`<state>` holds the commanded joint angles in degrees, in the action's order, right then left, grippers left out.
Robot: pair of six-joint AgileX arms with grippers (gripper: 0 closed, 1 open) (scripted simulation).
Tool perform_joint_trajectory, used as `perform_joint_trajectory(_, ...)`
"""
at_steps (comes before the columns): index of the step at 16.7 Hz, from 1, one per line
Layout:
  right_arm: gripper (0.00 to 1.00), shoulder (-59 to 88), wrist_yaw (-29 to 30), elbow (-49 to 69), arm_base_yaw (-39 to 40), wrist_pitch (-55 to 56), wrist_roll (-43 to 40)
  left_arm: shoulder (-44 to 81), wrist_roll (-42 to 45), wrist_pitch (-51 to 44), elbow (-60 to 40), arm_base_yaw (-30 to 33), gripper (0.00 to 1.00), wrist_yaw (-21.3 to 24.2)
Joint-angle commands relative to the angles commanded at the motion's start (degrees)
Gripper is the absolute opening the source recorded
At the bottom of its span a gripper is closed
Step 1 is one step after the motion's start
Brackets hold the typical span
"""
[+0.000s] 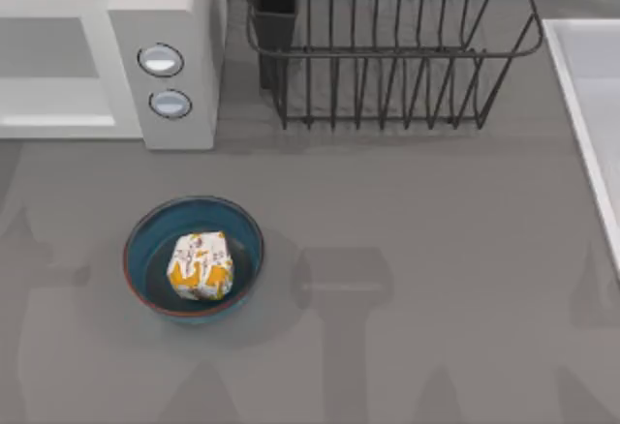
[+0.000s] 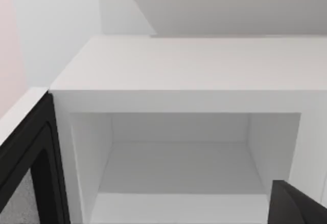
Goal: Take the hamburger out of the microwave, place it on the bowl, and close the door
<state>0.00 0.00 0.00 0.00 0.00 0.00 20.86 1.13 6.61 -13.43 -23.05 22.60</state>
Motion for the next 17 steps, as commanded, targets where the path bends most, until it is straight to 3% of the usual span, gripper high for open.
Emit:
perform_joint_trajectory(6, 1.0, 0.0, 0.0, 0.0, 0.0, 0.0, 0.0, 16.24, 14.08, -10.63, -15.06, -13.46, 0.0, 4.57)
perform_joint_trajectory(12, 1.0, 0.0, 0.0, 0.0, 0.0, 0.0, 0.0, 46.77, 34.32, -28.58, -39.62, -29.82, 0.0, 10.76)
perform_joint_trajectory(17, 1.0, 0.0, 0.0, 0.0, 0.0, 0.0, 0.0, 70.04, 46.67, -42.73, -57.55, -36.34, 0.0, 14.45)
